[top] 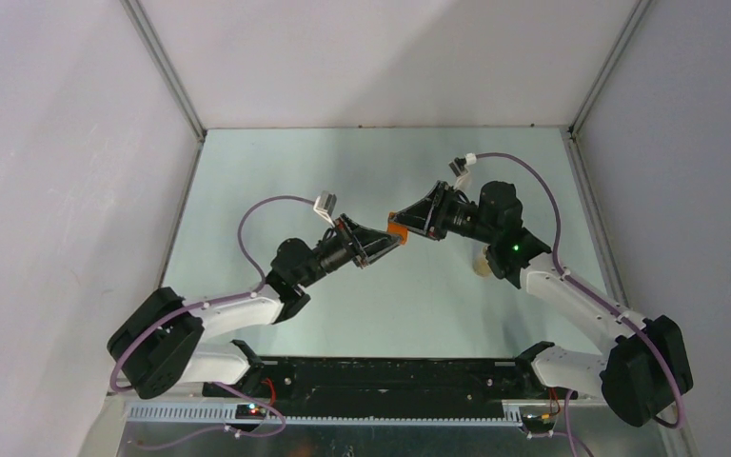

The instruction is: Sort the pills into containers

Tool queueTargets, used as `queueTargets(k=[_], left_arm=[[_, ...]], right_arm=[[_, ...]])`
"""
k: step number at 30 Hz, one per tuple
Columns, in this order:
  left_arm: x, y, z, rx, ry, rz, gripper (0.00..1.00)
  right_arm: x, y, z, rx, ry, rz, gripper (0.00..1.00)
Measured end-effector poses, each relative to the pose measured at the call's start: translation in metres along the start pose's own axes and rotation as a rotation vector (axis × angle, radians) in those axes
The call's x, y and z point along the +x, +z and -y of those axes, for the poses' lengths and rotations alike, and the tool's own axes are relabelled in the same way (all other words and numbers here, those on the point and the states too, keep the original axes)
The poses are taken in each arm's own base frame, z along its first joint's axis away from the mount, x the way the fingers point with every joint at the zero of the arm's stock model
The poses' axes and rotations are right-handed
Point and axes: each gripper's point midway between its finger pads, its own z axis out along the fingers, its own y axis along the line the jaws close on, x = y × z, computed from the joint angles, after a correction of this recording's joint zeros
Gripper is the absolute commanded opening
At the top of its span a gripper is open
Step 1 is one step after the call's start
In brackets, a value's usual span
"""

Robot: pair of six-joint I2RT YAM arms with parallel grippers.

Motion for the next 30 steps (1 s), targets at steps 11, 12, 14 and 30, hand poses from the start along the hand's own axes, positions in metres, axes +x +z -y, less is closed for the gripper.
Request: queueTargets(k=[11, 12, 14, 30], left_arm=[[0.001, 0.001, 0.001, -0.025, 0.043, -0.017, 0.0], [0.001, 0.001, 0.001, -0.027, 0.049, -0.017, 0.0], [0.001, 0.0, 0.002, -0.035, 0.058, -0.021, 0.0], [0.015, -0.012, -0.069, -0.296, 0.143, -0.107, 0.05]], right_arm=[[0.0, 0.0, -0.002, -0.014, -0.015, 0.004, 0.37], [0.0, 0.0, -0.002, -0.016, -0.016, 0.003, 0.42], [0.001, 0.0, -0.003, -0.018, -0.016, 0.003, 0.54], [-0.034, -0.055, 0.001, 0.136, -0.049, 0.219, 0.8]])
